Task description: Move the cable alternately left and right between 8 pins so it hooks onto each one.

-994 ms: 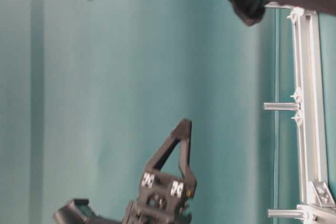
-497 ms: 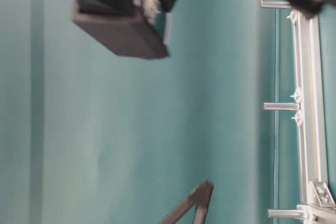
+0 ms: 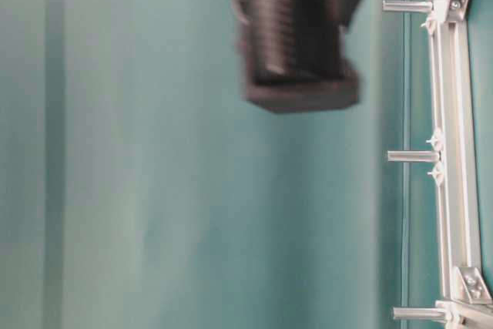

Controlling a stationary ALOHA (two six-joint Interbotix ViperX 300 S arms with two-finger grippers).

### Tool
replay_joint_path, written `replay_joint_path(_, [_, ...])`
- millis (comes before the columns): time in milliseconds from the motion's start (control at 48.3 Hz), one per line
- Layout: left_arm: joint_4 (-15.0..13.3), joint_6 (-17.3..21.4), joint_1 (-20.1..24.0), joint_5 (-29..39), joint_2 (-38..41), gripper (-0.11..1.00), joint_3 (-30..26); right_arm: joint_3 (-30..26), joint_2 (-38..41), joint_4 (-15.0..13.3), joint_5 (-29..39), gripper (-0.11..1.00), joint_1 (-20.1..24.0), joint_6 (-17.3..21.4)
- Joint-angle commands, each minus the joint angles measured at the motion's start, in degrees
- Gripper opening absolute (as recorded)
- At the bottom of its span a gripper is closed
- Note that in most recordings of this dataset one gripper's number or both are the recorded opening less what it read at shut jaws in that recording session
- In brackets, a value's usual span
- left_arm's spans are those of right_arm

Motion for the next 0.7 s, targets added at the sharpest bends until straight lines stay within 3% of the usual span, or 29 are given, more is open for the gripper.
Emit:
replay_joint_path(0, [0.26,0.00,-0.18,1.23,-2.02,0.56,0.18,-1.32,0.18,-0.70,0.18,0.67,0.18,1.14])
replay_joint_path(476, [0.26,0.35,-0.44,3.52,-11.25,0.55,5.71,-3.96,4.31,-3.34,0.26,0.60,0.26,6.77])
replay_joint_path(538, [0.26,0.35,-0.70,4.13,-12.66,0.55,6.50,-3.96,4.31,-3.34,0.62,0.51,0.26,6.86])
replay_joint_path(683, [0.26,0.35,-1.76,5.80,-17.14,0.55,8.26,-4.22,4.31,-3.43,3.52,0.18,0.79,6.86])
